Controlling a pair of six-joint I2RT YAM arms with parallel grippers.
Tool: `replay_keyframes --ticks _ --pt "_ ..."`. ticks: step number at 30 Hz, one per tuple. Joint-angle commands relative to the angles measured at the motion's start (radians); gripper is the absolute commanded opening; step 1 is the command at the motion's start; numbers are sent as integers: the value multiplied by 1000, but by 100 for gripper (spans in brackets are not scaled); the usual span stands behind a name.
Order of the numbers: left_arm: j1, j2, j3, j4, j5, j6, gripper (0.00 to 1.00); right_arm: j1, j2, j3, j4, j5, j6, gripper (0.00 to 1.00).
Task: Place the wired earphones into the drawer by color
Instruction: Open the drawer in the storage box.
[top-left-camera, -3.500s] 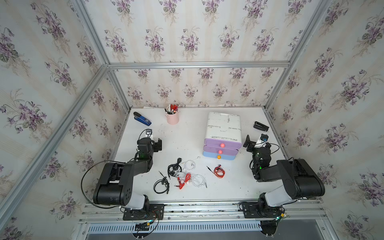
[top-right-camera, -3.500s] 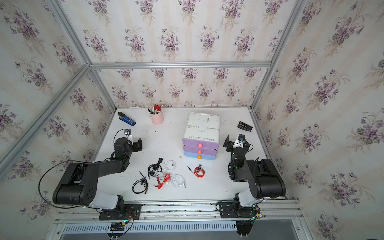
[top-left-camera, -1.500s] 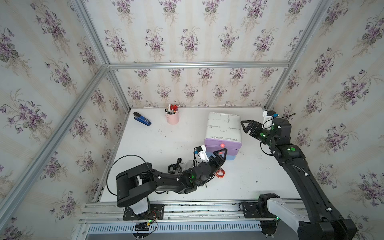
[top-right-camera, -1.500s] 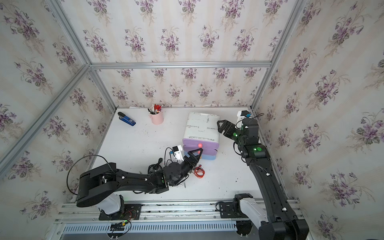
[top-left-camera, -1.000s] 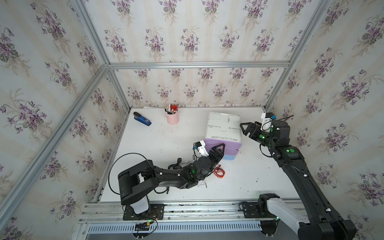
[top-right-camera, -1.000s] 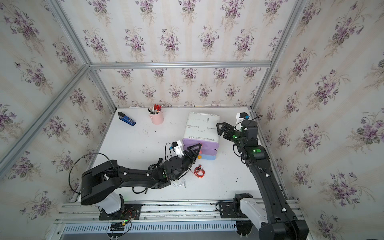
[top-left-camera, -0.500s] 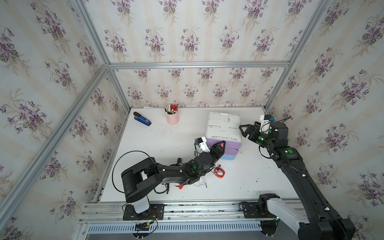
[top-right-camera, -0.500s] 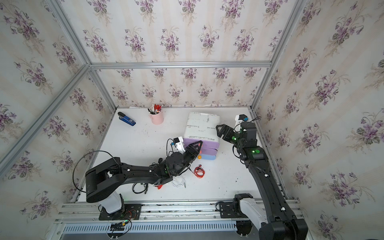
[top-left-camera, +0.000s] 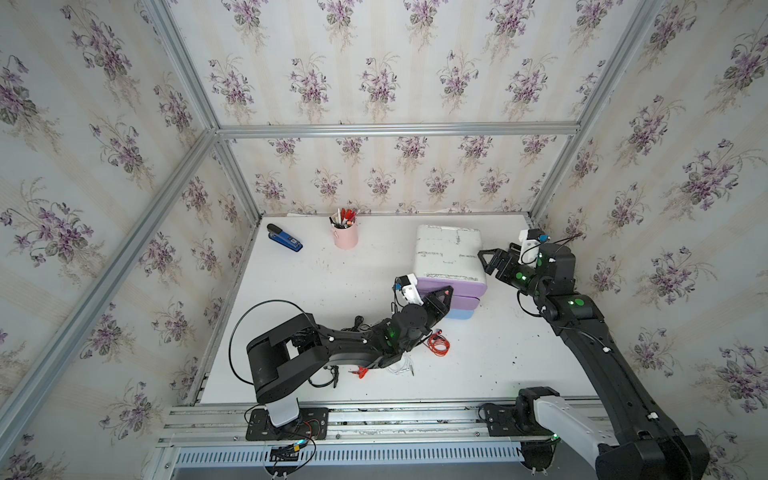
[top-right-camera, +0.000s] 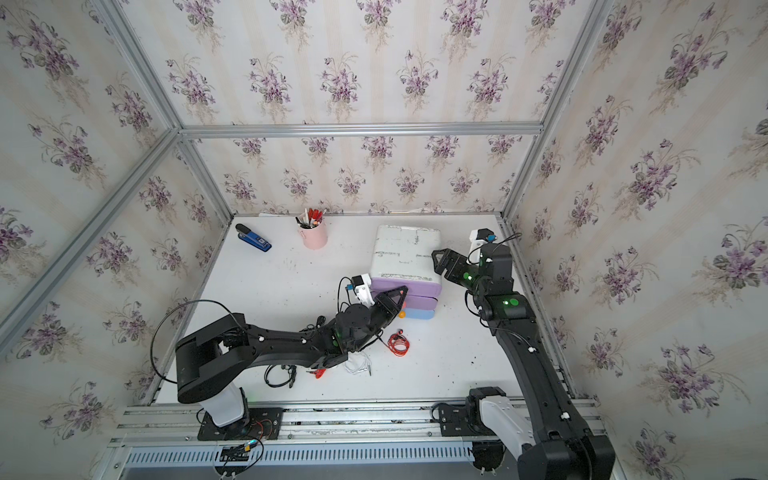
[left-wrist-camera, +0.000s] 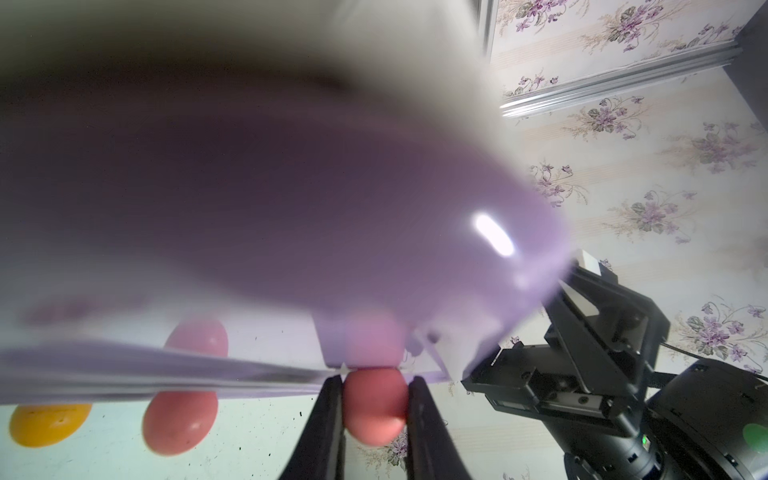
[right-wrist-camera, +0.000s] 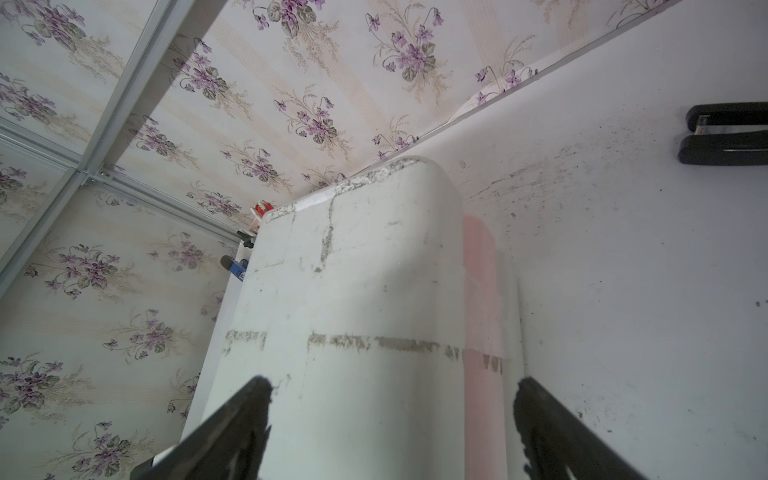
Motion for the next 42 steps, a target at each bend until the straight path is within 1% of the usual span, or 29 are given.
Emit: replay_keyframes --ticks 1,3,5,11,14,16,21,28,30,32,33,35,37,38,39,40,41,42 --pt "0 -13 -5 20 44 17 16 0 -2 -2 16 6 -3 93" --pt "-4 -19 -9 17 64 16 13 1 -5 -3 15 8 -3 93" --pt "-12 -31 -29 13 66 7 13 1 -8 -1 12 9 -3 93" --pt "-73 -109 -117 -21 26 -25 13 0 -14 2 0 18 -9 93" --pt "-117 -167 -163 -59 1 -34 13 1 -21 -1 -3 17 -7 93" --pt "-162 -213 -188 -104 -31 -38 13 1 -27 -3 -8 18 -8 94" --pt "-273 -294 -204 -235 -113 -42 13 1 -33 -16 -7 19 -2 93" --pt "-285 -287 -233 -210 -138 -55 15 1 -35 -27 -1 9 14 93" --pt "-284 -280 -239 -208 -146 -75 17 1 -33 -27 -7 10 8 93" --pt "-284 -270 -247 -178 -152 -80 28 2 -33 -26 -12 10 4 93" --pt "-285 -268 -246 -177 -147 -81 37 3 -33 -25 -13 11 4 93" --pt "-284 -274 -234 -203 -131 -77 48 3 -31 -24 -12 10 2 93" --pt "-285 -294 -223 -244 -118 -65 63 3 -28 -15 -12 9 0 93" --pt "-286 -309 -223 -263 -118 -52 67 2 -26 -9 -11 8 0 93" --pt "-288 -322 -220 -309 -124 -50 76 2 -20 2 -11 3 0 93" --pt "-291 -369 -218 -356 -130 -51 86 3 -13 13 -14 -6 -3 93" --pt "-293 -392 -219 -390 -131 -45 93 3 -7 29 -21 -11 -6 93" --pt "-297 -422 -226 -423 -136 -45 98 2 0 50 -35 -11 -9 93"
